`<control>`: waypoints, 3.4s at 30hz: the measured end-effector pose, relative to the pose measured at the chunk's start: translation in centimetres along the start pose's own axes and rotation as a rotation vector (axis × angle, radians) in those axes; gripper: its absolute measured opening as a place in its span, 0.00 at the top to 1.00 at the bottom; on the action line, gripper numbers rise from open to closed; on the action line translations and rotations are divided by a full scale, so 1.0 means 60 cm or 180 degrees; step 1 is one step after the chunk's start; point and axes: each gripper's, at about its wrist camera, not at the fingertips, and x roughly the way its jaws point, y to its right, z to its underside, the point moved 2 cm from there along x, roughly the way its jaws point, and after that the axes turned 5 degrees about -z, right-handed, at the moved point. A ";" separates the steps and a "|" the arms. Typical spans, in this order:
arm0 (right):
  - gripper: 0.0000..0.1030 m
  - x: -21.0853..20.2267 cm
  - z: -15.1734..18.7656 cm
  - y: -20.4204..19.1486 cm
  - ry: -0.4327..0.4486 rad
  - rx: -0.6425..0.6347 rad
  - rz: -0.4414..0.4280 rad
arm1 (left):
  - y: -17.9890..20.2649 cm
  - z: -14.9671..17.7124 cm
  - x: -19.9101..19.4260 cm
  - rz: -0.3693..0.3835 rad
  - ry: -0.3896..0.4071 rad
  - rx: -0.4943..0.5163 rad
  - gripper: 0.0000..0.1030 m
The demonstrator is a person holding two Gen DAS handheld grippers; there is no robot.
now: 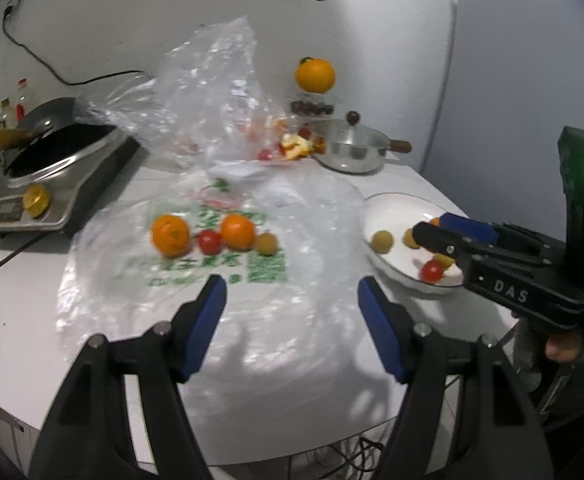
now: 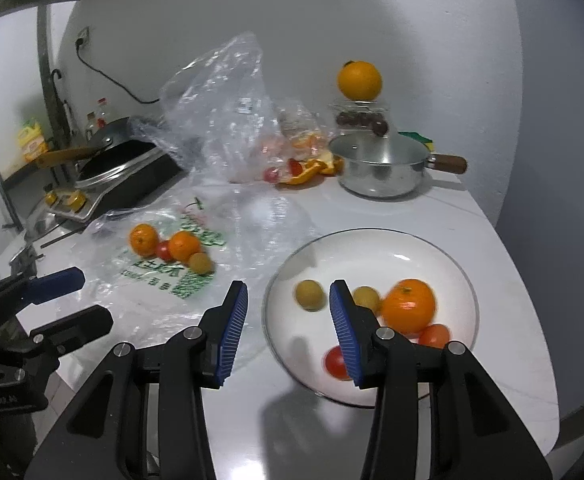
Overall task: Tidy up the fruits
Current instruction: 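Move both open grippers back to the fruits on the bag, then grasp a mandarin orange with the left gripper while the right grasps a yellow fruit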
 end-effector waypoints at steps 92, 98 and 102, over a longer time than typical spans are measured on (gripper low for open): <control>0.73 0.229 -0.050 -0.124 -0.0703 -0.0344 -0.0419 | -0.206 -0.066 0.220 -0.0211 -0.0568 -0.0261 0.62; 0.73 0.211 -0.048 -0.132 -0.0665 -0.0366 -0.0420 | -0.194 -0.063 0.213 -0.0234 -0.0579 -0.0170 0.64; 0.73 0.203 -0.042 -0.132 -0.0666 -0.0346 -0.0423 | -0.197 -0.068 0.220 -0.0314 -0.0582 -0.0123 0.51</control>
